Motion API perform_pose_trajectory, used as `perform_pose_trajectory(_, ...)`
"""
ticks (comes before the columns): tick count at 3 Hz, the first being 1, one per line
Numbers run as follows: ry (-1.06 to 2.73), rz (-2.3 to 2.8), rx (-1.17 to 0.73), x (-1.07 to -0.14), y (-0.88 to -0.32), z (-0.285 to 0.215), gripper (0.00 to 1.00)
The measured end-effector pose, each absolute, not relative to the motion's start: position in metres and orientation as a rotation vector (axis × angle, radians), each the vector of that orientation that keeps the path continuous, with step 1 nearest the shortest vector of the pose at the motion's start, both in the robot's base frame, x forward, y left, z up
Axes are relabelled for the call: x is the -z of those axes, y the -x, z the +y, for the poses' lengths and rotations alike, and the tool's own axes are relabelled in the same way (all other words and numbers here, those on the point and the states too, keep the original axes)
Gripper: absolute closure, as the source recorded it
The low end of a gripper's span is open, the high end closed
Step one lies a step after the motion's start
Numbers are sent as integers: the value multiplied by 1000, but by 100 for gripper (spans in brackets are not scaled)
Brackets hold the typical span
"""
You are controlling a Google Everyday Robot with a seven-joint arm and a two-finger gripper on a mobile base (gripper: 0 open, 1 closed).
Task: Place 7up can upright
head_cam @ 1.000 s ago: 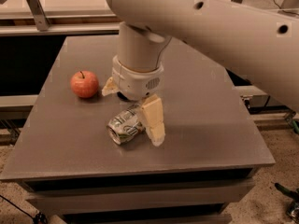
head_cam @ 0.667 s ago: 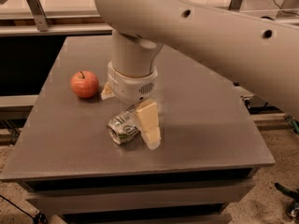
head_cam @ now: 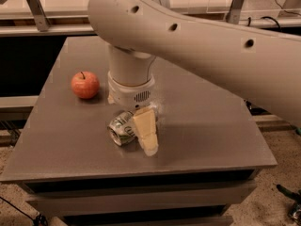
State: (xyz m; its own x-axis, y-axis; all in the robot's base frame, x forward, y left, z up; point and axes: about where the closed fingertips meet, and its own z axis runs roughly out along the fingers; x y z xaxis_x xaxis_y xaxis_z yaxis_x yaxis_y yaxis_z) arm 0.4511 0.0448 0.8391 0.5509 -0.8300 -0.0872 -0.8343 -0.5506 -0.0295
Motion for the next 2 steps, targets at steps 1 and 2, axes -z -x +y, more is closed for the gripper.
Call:
perform_pose_trajectory(1,2712,1504,-64,-835,-447,46,0)
perform_pose_trajectory(2,2710,1533,-32,-837,-441,48,18)
